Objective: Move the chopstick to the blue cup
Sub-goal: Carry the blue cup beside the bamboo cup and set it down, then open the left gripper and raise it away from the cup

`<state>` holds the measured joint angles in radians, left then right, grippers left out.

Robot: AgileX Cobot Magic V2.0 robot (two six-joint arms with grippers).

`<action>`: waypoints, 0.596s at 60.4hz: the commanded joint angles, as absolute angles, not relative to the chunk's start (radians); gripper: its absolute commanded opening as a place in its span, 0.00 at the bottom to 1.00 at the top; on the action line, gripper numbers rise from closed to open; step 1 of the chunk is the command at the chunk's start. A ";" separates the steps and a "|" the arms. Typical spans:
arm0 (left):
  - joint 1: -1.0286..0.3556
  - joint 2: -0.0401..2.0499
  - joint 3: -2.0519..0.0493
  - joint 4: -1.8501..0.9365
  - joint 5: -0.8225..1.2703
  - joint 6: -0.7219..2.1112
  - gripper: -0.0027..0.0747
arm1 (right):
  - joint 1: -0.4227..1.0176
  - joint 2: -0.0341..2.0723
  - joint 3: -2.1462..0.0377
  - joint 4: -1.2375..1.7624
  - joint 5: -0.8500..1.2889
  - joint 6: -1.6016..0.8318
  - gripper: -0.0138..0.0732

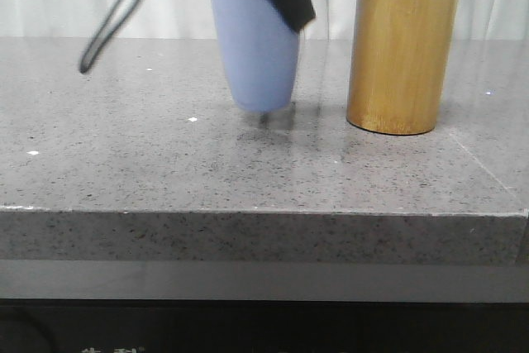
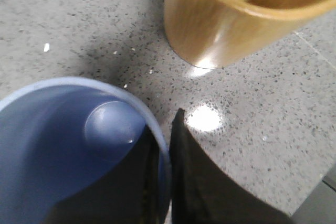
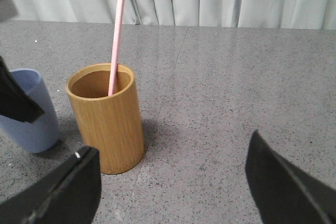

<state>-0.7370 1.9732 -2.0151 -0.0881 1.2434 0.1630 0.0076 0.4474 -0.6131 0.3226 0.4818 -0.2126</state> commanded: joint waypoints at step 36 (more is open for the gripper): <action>-0.744 1.943 -2.131 -0.116 1.268 0.116 0.64 | 0.005 0.460 -0.650 0.332 0.410 -0.213 0.83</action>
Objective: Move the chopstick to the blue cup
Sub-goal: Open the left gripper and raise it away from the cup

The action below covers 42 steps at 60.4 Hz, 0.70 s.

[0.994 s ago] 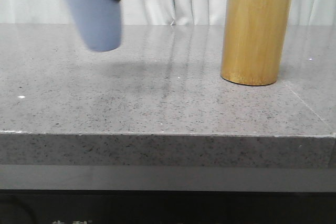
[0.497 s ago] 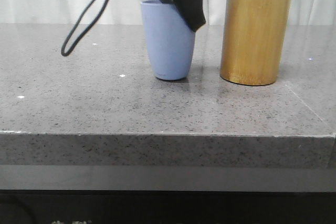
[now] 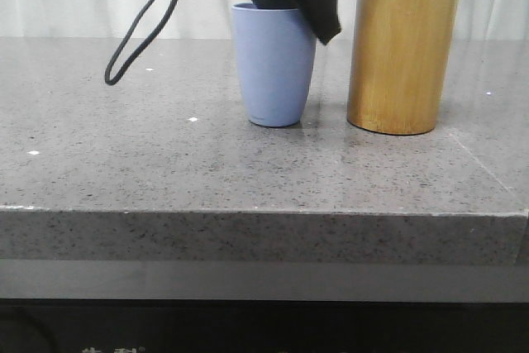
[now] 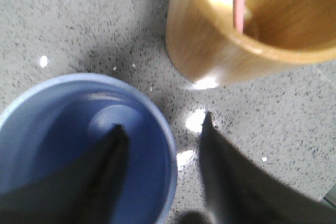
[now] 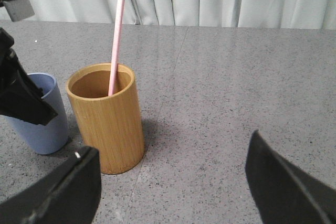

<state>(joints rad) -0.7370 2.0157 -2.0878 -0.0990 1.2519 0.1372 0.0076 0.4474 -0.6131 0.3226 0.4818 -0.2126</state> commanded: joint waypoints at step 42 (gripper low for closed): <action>-0.723 1.614 -1.954 0.076 1.268 0.055 0.01 | 0.005 0.467 -0.650 0.340 0.388 -0.213 0.83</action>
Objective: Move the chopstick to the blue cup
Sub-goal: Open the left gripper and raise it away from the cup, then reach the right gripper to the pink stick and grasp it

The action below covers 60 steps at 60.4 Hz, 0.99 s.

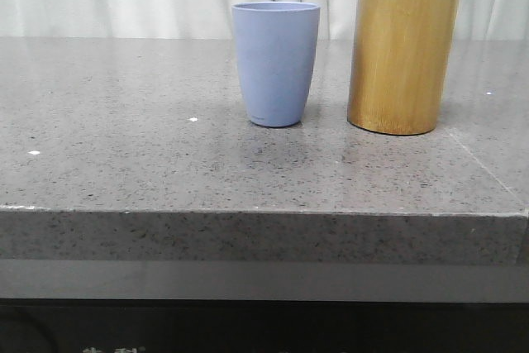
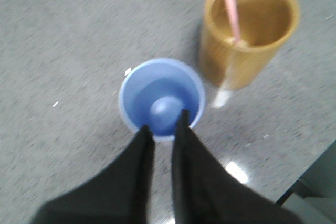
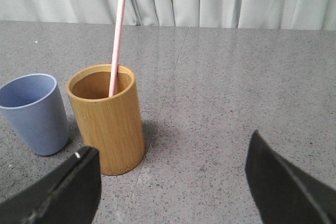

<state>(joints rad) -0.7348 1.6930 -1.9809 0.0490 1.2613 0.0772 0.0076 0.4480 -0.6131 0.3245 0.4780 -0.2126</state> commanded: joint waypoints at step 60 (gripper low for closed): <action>-0.202 0.659 -0.862 0.043 0.738 -0.050 0.01 | 0.097 1.000 -0.950 0.428 0.277 -0.213 0.83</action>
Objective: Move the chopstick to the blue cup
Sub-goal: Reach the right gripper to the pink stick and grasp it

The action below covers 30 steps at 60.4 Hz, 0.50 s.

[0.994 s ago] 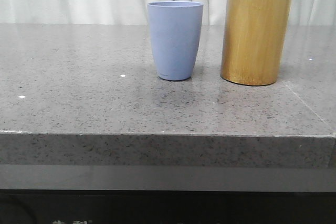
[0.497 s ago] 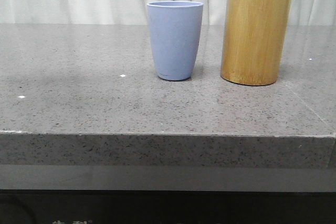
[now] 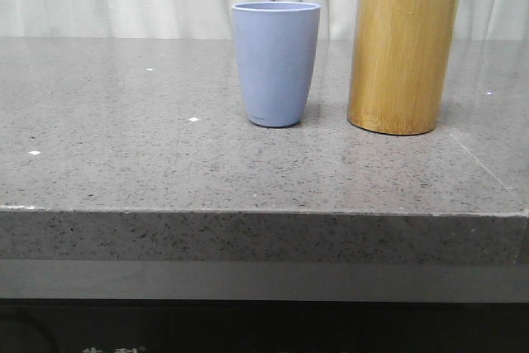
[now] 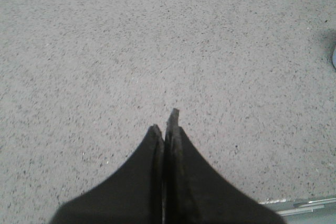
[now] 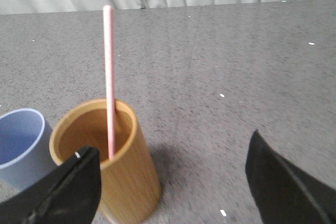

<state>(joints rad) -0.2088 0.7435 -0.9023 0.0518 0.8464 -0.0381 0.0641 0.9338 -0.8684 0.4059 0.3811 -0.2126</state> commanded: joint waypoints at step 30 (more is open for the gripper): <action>-0.202 0.345 -0.678 0.033 0.689 -0.050 0.01 | 0.255 1.445 -1.278 0.430 0.155 -0.213 0.83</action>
<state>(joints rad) -0.2025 0.3395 -0.6542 0.0395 0.7828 -0.0403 0.2542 1.4340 -1.2088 0.4194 0.2348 -0.2126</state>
